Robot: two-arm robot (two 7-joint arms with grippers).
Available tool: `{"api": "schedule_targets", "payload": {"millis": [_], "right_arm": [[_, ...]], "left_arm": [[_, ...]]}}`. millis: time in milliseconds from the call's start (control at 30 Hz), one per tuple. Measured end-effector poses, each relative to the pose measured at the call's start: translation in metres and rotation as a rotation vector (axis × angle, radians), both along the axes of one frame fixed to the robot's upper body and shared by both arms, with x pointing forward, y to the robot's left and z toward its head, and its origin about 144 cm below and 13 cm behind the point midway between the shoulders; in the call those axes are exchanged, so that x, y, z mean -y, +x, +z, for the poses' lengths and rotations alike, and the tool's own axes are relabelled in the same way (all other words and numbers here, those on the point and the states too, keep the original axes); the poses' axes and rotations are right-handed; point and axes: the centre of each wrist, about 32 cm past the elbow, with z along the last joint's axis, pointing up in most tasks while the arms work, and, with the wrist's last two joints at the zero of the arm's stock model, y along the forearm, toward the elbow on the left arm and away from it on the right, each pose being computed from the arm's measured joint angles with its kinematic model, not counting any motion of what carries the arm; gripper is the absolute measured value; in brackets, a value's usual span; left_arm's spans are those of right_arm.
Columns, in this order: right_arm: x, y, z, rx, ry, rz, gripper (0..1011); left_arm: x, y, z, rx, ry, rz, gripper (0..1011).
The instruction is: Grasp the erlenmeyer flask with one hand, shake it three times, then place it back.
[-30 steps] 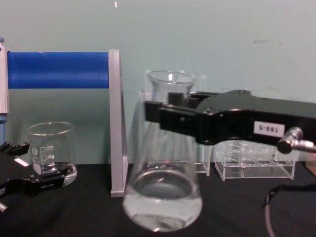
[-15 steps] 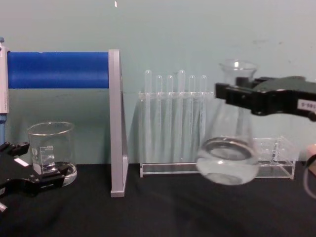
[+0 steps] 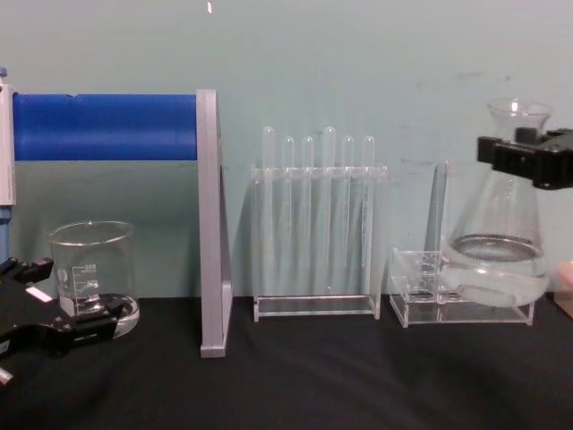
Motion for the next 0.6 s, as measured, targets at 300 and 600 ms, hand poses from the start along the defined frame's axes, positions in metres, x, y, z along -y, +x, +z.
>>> {"api": "schedule_targets", "payload": {"millis": [300, 600], "right_arm": [[0.01, 0.002, 0.0, 0.001, -0.007, -0.048, 456], [-0.005, -0.004, 0.0, -0.005, 0.006, 0.02, 456]], "left_arm": [[0.0, 0.0, 0.0, 0.0, 0.0, 0.0, 1001], [0.0, 0.0, 0.0, 0.0, 0.0, 0.0, 1001]]}}
